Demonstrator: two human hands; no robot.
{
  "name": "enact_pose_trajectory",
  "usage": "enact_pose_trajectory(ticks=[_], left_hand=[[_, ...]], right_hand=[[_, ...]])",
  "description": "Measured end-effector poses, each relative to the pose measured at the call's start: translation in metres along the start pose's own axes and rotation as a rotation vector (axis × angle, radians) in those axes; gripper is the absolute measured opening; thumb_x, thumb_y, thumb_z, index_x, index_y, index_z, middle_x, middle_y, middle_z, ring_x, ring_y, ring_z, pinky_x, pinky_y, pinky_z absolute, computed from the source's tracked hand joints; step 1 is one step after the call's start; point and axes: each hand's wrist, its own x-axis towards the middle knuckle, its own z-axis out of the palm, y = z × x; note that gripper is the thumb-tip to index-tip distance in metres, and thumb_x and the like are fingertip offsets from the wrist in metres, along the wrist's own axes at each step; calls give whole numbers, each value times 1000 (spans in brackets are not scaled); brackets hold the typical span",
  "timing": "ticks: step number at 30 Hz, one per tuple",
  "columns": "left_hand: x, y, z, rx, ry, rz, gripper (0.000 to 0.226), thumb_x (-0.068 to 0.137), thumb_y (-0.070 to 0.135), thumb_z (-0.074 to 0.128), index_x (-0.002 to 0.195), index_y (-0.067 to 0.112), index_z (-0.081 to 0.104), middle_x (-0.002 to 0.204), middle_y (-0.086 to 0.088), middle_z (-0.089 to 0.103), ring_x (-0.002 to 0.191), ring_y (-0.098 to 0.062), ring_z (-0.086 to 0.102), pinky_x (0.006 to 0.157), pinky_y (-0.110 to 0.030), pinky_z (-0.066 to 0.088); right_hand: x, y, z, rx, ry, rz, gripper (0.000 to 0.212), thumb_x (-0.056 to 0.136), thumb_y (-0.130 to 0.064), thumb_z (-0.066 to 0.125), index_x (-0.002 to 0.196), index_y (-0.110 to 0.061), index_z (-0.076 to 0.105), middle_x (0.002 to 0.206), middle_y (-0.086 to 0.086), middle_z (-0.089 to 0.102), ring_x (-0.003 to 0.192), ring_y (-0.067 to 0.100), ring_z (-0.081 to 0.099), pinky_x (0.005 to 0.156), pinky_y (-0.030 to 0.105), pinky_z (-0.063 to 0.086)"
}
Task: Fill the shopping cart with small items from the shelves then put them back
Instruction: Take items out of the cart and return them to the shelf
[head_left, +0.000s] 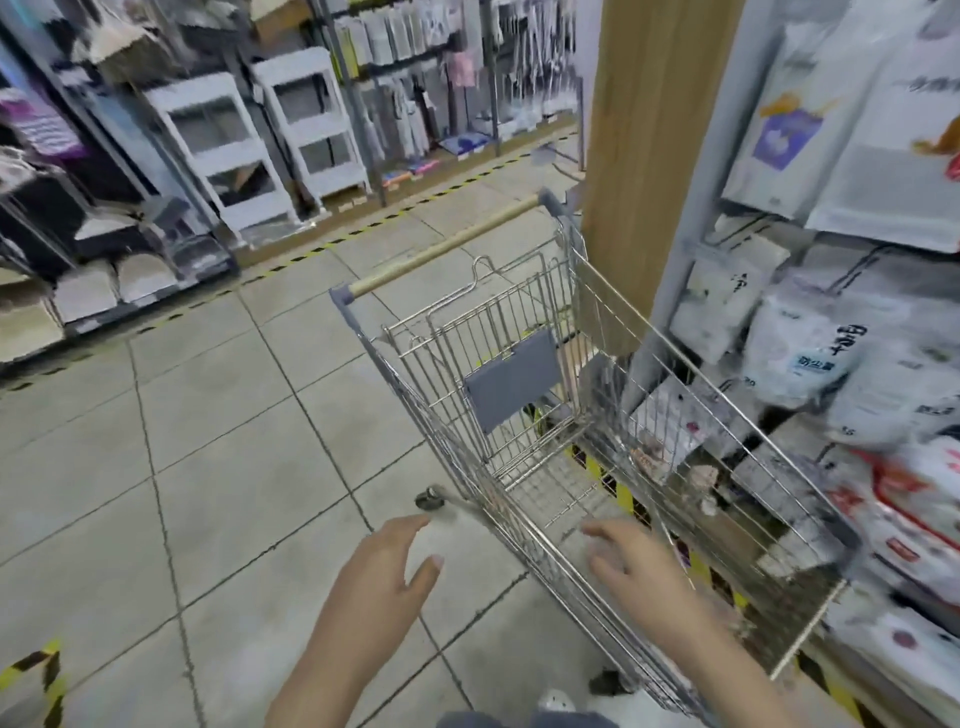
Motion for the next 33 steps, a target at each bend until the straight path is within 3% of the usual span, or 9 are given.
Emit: enact_pose_trajectory(ticks=[4,8,13,18,22,26,28,33], left_hand=[[56,-44,-24,15,-40,-35,44,94,38,50,137,29,43,138,12,46,123,-10,45,100,-24,34],[135,-69,-45,53,-95,17,45,95,34,52,137,23,45,138,6,49,122,-11,48,98,-24,35],[244,-59,-62,74,-245,228,42,95,30,53,135,22,48,133,9,50,122,-11,47,100,-21,35],[339,-37,-33,115,-502,497,36,95,27,52,131,24,53,126,13,55,117,-6,51,100,-22,39],[386,-29,24,214,-758,506,27,95,26,51,120,20,60,117,5,64,107,-13,59,93,-32,46],[418,-36,96,396,-1000,440,18,93,23,50,104,11,60,108,-8,64,104,-27,58,82,-31,46],[429,-43,127,501,-1087,447,20,93,18,48,102,7,62,110,-15,64,106,-30,58,76,-30,45],[449,-75,188,687,-1169,459,24,89,14,49,106,4,63,116,-16,63,110,-30,57,87,-32,44]], right_hand=[[47,-27,20,28,-38,-5,30,95,-26,53,126,-25,55,116,-13,55,98,1,53,78,12,38],[87,-28,36,108,30,100,24,96,-18,53,115,-32,53,109,-20,52,98,-1,55,72,3,37],[131,-21,55,159,121,338,26,94,-20,57,120,-22,60,118,-6,62,104,10,60,90,24,45],[170,-11,83,239,172,501,21,94,-23,58,114,-26,62,115,-9,64,108,8,59,95,25,44],[205,1,100,269,78,552,18,94,-14,57,111,-15,62,103,-2,64,97,11,59,74,6,38],[243,31,121,221,-85,521,15,92,-18,55,106,-23,59,98,-3,58,90,12,54,66,9,37],[263,49,133,190,-172,514,24,91,-20,56,116,-18,58,102,-5,55,94,13,53,70,14,38],[305,90,167,72,-377,488,42,89,-24,61,129,-17,51,123,7,60,109,24,57,87,26,46]])
